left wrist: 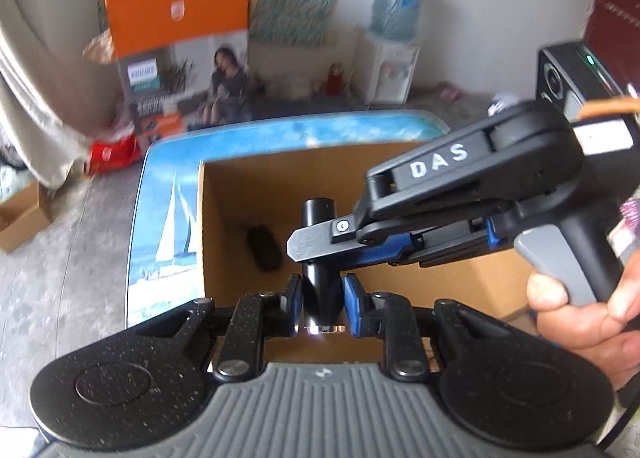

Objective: Organize rigid objects
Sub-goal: 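Lower the black cylinder into the cardboard box and open the right gripper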

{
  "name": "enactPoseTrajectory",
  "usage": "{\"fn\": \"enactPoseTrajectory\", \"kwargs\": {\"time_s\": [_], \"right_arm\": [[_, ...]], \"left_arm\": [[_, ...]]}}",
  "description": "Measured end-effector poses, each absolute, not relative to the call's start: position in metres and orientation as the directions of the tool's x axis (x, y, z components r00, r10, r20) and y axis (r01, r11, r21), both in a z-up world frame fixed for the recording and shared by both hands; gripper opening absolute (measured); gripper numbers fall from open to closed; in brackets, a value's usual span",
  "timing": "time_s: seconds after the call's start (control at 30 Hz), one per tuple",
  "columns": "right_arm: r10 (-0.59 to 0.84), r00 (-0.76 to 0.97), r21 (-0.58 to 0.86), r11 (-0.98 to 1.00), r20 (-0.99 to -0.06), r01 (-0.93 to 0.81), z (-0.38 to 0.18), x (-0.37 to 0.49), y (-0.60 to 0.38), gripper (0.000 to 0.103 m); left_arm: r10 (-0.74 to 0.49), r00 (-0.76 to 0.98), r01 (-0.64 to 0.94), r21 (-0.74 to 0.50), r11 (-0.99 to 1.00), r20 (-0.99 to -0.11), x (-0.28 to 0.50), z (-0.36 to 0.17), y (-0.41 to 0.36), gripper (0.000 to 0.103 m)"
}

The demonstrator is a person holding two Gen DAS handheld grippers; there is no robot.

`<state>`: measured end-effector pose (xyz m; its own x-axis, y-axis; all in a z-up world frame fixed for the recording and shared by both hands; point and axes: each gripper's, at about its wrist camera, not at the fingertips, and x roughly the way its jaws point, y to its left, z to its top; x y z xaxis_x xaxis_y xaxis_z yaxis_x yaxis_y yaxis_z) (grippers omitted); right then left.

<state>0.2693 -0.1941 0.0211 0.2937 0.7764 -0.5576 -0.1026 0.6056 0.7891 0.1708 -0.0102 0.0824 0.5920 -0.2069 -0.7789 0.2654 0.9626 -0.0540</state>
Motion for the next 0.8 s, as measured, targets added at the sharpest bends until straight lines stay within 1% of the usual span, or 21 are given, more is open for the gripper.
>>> {"fn": "enactPoseTrajectory", "kwargs": {"time_s": [0.2,0.37,0.47,0.53,0.6,0.63,0.67,0.7,0.73,0.8], "right_arm": [[0.753,0.151,0.751,0.656,-0.641,-0.083,-0.018,0.311,-0.168,0.022],[0.712,0.052,0.706,0.702,-0.701,-0.092,-0.041,0.33,-0.145,0.024],[0.68,0.025,0.676,0.732,-0.733,-0.085,-0.054,0.336,-0.135,0.026],[0.675,0.038,0.671,0.737,-0.737,-0.082,-0.056,0.337,-0.132,0.029],[0.677,0.068,0.672,0.736,-0.733,-0.083,-0.052,0.339,-0.134,0.034],[0.679,0.089,0.673,0.734,-0.729,-0.086,-0.048,0.338,-0.136,0.036],[0.683,0.108,0.677,0.731,-0.723,-0.089,-0.044,0.338,-0.139,0.041],[0.688,0.128,0.683,0.725,-0.714,-0.09,-0.039,0.337,-0.143,0.043],[0.693,0.146,0.688,0.72,-0.706,-0.091,-0.034,0.335,-0.147,0.044],[0.706,0.18,0.703,0.705,-0.685,-0.09,-0.023,0.33,-0.158,0.044]], "left_arm": [[-0.151,0.526,0.241,-0.024,0.97,-0.837,0.188,0.052,-0.006,0.024],[-0.151,0.513,0.256,-0.018,0.967,-0.845,0.191,0.049,-0.009,0.024],[-0.135,0.527,0.249,0.001,0.968,-0.839,0.19,0.051,-0.009,0.026],[-0.141,0.531,0.241,-0.01,0.97,-0.836,0.192,0.052,-0.007,0.029],[-0.149,0.543,0.235,-0.021,0.972,-0.826,0.188,0.057,-0.004,0.036],[-0.152,0.554,0.234,-0.021,0.972,-0.819,0.185,0.061,-0.003,0.038],[-0.153,0.566,0.233,-0.021,0.972,-0.81,0.182,0.064,-0.002,0.041],[-0.158,0.579,0.234,-0.023,0.972,-0.8,0.179,0.069,-0.001,0.045],[-0.165,0.594,0.236,-0.026,0.971,-0.787,0.175,0.073,0.0,0.047],[-0.178,0.622,0.236,-0.034,0.971,-0.763,0.166,0.083,0.002,0.055]]}}
